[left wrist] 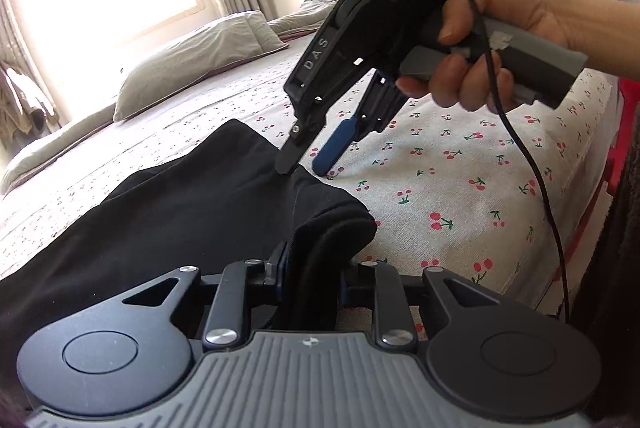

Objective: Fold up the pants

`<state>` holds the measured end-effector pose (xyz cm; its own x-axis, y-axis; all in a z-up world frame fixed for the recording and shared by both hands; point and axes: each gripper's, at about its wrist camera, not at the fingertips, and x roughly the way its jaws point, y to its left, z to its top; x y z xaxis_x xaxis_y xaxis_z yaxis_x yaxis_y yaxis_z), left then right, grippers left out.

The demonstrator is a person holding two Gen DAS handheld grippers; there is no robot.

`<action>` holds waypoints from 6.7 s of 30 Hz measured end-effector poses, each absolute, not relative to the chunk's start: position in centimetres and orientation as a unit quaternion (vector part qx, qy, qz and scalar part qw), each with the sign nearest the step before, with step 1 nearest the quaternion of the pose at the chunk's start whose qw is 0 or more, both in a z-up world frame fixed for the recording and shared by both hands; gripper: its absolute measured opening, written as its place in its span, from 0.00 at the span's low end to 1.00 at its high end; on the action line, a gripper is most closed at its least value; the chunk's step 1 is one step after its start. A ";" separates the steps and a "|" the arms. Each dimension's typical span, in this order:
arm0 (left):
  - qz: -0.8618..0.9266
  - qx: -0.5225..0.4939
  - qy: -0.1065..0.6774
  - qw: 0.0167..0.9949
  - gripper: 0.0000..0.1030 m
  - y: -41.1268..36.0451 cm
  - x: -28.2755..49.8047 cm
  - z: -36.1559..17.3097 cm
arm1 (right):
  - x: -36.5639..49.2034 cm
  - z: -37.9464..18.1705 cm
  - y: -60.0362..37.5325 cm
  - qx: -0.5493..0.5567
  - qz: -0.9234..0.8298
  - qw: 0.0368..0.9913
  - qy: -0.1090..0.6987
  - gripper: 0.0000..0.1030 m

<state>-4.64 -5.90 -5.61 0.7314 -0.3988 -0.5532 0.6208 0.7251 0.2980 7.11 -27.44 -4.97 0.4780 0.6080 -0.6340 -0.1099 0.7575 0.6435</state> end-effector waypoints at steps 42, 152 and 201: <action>-0.364 -0.004 0.277 0.889 0.09 -11.5 -6.6 -2.4 | 5.2 -1.8 -39.2 0.344 0.036 0.865 0.363 0.03; -0.216 -0.250 0.426 0.842 0.57 21.3 16.2 -3.5 | 9.7 -5.3 -17.1 0.276 0.255 0.825 0.422 0.77; -0.249 -0.250 0.325 0.878 0.28 2.6 23.2 -3.5 | 17.1 -4.6 -34.6 0.310 0.029 0.903 0.295 0.23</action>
